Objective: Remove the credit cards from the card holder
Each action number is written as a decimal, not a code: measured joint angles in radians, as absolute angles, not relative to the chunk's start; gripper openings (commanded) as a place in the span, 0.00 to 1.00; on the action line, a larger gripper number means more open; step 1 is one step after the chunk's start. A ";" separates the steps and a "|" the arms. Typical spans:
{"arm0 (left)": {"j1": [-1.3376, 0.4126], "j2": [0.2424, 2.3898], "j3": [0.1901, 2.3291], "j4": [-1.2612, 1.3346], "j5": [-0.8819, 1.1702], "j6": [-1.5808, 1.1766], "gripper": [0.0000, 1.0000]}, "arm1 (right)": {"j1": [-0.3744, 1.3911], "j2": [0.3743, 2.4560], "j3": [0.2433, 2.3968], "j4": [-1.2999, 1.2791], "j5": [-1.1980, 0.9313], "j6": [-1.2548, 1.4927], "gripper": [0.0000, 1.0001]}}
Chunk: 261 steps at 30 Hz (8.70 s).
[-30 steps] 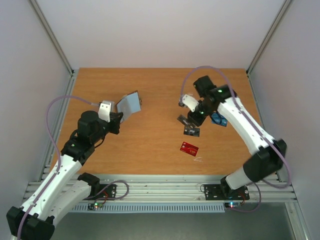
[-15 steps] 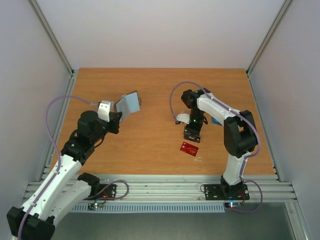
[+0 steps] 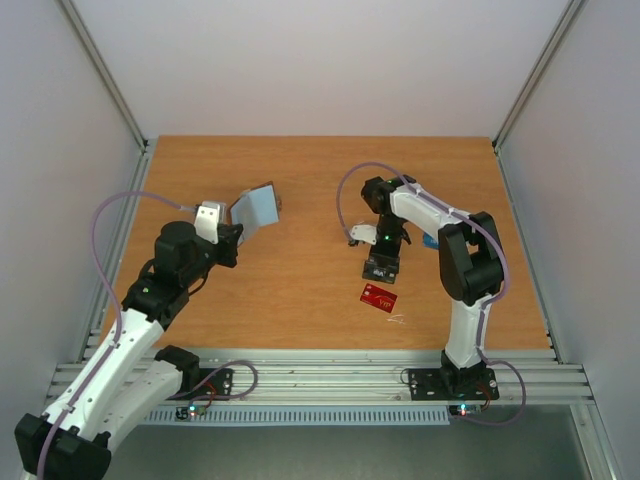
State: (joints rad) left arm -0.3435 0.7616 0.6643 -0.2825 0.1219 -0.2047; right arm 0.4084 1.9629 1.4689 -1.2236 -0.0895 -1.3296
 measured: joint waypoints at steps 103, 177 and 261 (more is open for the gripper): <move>-0.331 0.767 0.791 -0.265 0.566 -0.159 0.00 | 0.793 1.466 1.415 -0.398 -0.628 -0.309 0.51; -0.331 0.742 0.742 -0.086 0.754 -0.286 0.00 | 0.308 1.278 1.532 -0.952 -0.933 -0.645 0.01; -0.299 1.140 0.494 -0.111 0.019 -0.316 0.99 | 0.213 0.971 0.948 -0.542 -0.168 -0.756 0.89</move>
